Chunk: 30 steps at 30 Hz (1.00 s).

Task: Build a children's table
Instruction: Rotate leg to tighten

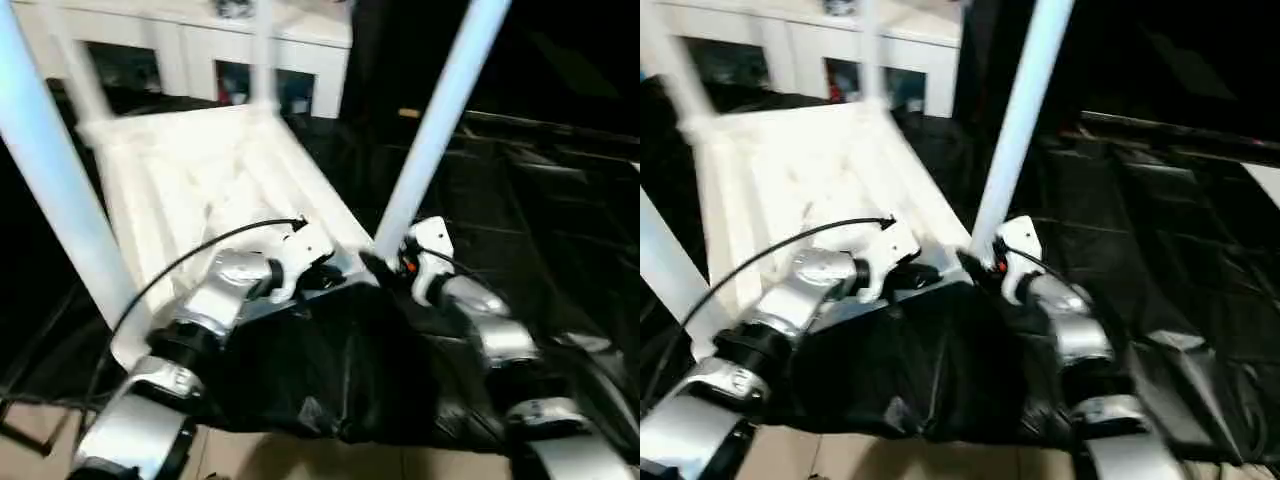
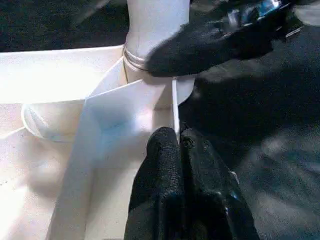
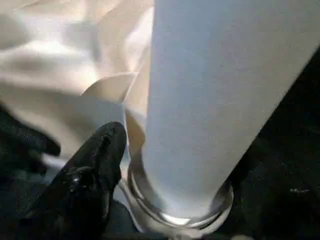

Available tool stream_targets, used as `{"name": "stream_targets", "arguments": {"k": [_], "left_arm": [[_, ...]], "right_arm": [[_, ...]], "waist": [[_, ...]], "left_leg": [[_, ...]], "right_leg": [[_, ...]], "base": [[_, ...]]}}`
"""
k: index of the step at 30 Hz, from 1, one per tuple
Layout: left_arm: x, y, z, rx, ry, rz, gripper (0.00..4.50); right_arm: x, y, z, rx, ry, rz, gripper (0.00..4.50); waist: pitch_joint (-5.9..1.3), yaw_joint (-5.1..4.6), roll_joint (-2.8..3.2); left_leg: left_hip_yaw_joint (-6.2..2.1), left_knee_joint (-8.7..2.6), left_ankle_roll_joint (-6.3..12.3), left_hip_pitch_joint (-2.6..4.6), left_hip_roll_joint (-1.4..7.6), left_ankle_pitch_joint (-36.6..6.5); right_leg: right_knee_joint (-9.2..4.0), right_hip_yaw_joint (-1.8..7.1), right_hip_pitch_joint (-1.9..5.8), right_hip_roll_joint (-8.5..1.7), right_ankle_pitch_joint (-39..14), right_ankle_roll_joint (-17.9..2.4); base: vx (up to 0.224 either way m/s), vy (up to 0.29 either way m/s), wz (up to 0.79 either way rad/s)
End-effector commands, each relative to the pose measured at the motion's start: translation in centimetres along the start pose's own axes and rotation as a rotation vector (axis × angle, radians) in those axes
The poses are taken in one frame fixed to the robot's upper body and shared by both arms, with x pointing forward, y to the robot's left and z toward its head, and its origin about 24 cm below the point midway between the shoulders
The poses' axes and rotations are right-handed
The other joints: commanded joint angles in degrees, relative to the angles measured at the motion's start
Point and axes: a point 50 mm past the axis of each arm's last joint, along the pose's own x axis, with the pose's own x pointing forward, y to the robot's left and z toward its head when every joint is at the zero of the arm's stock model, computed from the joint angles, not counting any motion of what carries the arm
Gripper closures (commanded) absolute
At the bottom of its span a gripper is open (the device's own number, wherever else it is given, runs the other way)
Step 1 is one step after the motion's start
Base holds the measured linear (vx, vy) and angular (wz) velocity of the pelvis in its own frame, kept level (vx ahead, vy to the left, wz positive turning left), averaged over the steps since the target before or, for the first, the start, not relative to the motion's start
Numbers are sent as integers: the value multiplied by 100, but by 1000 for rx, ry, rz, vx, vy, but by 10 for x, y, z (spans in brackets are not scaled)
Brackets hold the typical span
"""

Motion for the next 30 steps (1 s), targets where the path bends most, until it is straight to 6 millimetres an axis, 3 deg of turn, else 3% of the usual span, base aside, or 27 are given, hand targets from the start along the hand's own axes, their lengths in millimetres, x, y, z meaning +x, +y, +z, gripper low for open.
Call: {"name": "stream_targets", "arguments": {"k": [1, 9, 15, 16, 20, 22, 30], "left_arm": [[-2, -7, -11, 3, 45, -99, 450], [-21, -4, -10, 56, 16, -218, 450], [-26, -3, -10, 64, 14, -251, 450], [-27, -2, -11, 65, 18, -254, 450], [-28, -1, -11, 68, 21, -256, 450], [-29, -1, -11, 70, 23, -258, 450], [-28, -2, -11, 70, 22, -269, 450]], "right_arm": [[-12, -4, 2, -47, 0, 96, 101], [-30, -5, 15, -84, -1, 362, 101], [-33, -3, 17, -92, 23, 454, 154], [-33, -2, 17, -100, 33, 465, 178], [-34, -1, 16, -105, 49, 488, 184], [-33, 0, 15, -108, 55, 499, 218], [-31, 5, 11, -97, 69, 522, 257]], "waist": [[-261, 4, 64], [-257, 20, 53], [-257, 77, 45], [-254, 93, 50], [-255, 114, 47], [-256, 124, 46], [-267, 124, 36]], "left_leg": [[19, -344, 309, 6, 149, -1155], [10, -334, 356, 5, 167, -1166], [26, -315, 393, 23, 165, -882], [27, -316, 374, 25, 166, -910], [25, -318, 320, 27, 165, -918], [25, -318, 302, 30, 165, -914], [29, -303, 313, 26, 159, -816]], "right_leg": [[-412, 268, 294, -338, -704, -1215], [-396, 270, 304, -357, -804, -1273], [-339, 269, 311, -353, -370, -1455], [-347, 269, 310, -360, -442, -1442], [-350, 270, 314, -361, -541, -1398], [-345, 266, 313, -358, -524, -1386], [-322, 263, 323, -354, -387, -1416]], "base": [[0, 0, 0], [0, 0, 0], [0, 0, 0], [0, 0, 0], [0, 0, 0], [0, 0, 0], [0, 0, 0]]}}
